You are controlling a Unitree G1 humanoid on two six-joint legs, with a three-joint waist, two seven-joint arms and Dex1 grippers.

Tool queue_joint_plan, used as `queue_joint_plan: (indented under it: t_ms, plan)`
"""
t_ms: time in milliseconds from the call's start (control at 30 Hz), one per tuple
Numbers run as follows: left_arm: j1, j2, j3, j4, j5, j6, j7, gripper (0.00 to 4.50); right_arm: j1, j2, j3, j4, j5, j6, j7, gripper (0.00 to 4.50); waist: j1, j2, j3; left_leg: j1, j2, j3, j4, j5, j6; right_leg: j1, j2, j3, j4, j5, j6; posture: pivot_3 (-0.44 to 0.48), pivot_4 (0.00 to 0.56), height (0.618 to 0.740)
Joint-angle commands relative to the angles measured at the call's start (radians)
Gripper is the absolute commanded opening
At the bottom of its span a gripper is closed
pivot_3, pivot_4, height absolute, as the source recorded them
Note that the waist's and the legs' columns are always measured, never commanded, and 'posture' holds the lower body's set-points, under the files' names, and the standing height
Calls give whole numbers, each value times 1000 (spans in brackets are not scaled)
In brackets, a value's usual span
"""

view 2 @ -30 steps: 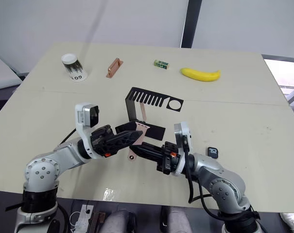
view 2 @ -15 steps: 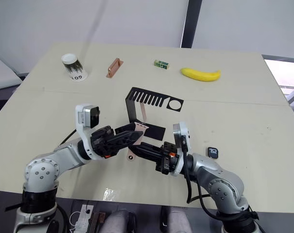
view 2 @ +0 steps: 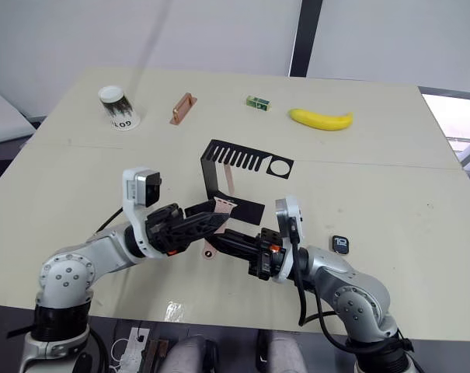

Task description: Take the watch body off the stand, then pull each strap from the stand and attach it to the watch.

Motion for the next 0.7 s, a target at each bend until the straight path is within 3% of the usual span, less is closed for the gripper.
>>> queue_joint_plan:
  t_ms: [33,133,200,300,400,700]
  plan:
    - [6,1,1,-30,-14,-11,-11,3657,-3,-5,-13,-43,25,0,1,0,0,0,0,0,0,0,0,0,0,0,0,0,0,0,0,0,150,740]
    - [5,0,2,-27,-14,-14,-11,3657,-5,-6,-13,-42,29,3,0,0,0,0,0,0,0,0,0,0,0,0,0,0,0,0,0,0,150,740]
    - [5,-1,2,-27,-15,-15,-11,3093,-4,-6,-13,-43,30,4,0,0,0,0,0,0,0,0,0,0,0,0,0,0,0,0,0,0,150,740]
    - [7,-2,1,-28,-17,-15,-10,1790,-3,-6,-13,-44,30,5,-1,0,0,0,0,0,0,0,0,0,0,0,0,0,0,0,0,0,150,740]
    - [9,-2,0,-29,-19,-14,-9,201,-3,-5,-12,-45,30,5,-1,0,0,0,0,0,0,0,0,0,0,0,0,0,0,0,0,0,150,740]
    - [10,-5,3,-36,-19,-22,-22,52,-2,-10,-11,-45,28,5,6,0,0,0,0,0,0,0,0,0,0,0,0,0,-1,0,0,0,150,740]
